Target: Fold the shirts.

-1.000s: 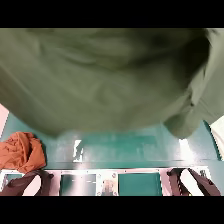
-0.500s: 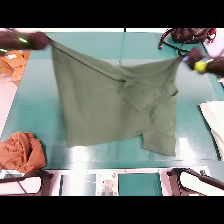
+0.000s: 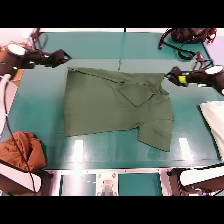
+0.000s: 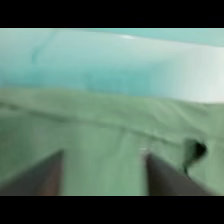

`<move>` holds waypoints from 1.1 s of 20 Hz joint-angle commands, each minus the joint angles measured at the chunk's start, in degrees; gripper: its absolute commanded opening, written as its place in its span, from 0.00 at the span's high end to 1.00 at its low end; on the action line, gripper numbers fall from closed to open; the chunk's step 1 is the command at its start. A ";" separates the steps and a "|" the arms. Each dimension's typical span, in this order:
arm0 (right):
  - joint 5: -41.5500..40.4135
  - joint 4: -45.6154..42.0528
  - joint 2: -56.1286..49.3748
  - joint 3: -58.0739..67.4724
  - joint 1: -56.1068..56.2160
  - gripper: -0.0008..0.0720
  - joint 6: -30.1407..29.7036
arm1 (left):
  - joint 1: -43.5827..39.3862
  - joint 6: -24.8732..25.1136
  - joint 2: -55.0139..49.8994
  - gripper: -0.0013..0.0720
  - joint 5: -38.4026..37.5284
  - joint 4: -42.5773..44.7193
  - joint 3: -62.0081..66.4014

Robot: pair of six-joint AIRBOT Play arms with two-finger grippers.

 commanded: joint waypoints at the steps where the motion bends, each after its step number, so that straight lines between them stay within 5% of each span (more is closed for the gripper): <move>1: 17.11 -4.72 1.05 2.32 -8.63 0.49 -2.58 | 6.99 -2.14 -0.44 0.90 -21.11 -0.24 5.81; 4: 21.09 -7.02 4.96 -5.51 -14.49 0.48 -5.75 | 10.82 -4.83 -0.39 0.95 -29.94 1.18 6.23; 6: 21.11 -7.26 7.08 -12.74 -17.11 0.39 -8.66 | 11.06 -7.26 1.22 0.95 -32.65 4.98 4.09; 10: 19.78 -6.21 6.78 -22.80 -16.81 0.39 -14.43 | 11.21 -6.10 12.09 0.95 -30.14 11.32 -11.06; 18: 17.73 -6.49 3.30 -24.52 -14.56 0.40 -14.95 | 20.85 -5.60 34.25 0.95 -26.73 14.21 -41.66; 19: 17.73 -6.56 3.30 -24.50 -14.56 0.40 -15.06 | 20.94 -5.81 35.23 0.82 -25.11 15.43 -44.13; 20: 17.90 -6.71 3.30 -24.39 -14.58 0.40 -15.08 | 20.94 -6.91 35.50 0.40 -24.13 15.43 -46.60; 22: 18.14 -7.30 3.30 -23.96 -15.32 0.41 -15.08 | 20.94 -8.17 35.47 0.31 -22.40 14.64 -52.57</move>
